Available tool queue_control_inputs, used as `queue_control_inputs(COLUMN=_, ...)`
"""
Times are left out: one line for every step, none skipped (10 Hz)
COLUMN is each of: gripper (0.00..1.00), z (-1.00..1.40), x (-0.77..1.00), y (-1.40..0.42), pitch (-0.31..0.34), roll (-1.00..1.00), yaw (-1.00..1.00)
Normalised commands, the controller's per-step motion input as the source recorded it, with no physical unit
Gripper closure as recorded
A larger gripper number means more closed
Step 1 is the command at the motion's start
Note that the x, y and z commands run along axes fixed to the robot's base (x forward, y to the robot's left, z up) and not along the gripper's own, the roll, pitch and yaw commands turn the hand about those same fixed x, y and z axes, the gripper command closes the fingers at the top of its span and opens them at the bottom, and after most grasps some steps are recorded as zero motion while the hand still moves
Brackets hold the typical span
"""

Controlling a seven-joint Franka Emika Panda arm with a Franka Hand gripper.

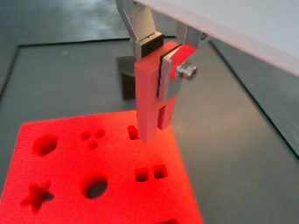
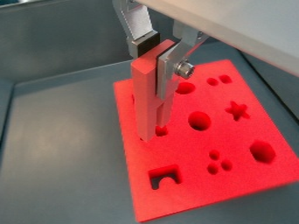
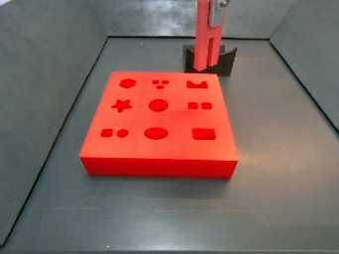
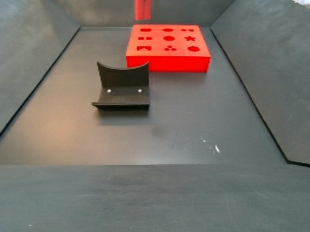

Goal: Insert the double-square object.

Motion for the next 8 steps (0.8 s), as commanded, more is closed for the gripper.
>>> queue_control_inputs(gripper=1.0, z=0.0, x=0.25, y=0.0, pitch=0.0, roll=-0.06, yaw=-0.86)
queue_control_inputs(gripper=1.0, z=0.0, x=0.25, y=0.0, pitch=0.009, roll=-0.18, yaw=-0.87)
queue_control_inputs(gripper=1.0, z=-0.06, x=0.24, y=0.0, pitch=0.0, roll=-0.18, yaw=-0.82)
queue_control_inputs(gripper=1.0, z=-0.08, x=0.22, y=-0.01, pitch=0.0, roll=-0.18, yaw=-0.81)
queue_control_inputs(gripper=1.0, z=-0.28, x=0.23, y=0.0, pitch=0.067, roll=-0.12, yaw=-0.81)
queue_control_inputs(gripper=1.0, z=-0.37, x=0.11, y=-0.03, pitch=0.164, roll=-0.04, yaw=-0.76)
queue_control_inputs(gripper=1.0, z=-0.44, x=0.1, y=-0.11, pitch=0.204, roll=-0.05, yaw=-0.72)
queue_control_inputs(gripper=1.0, z=-0.46, x=0.09, y=-0.19, pitch=0.216, roll=-0.06, yaw=-0.7)
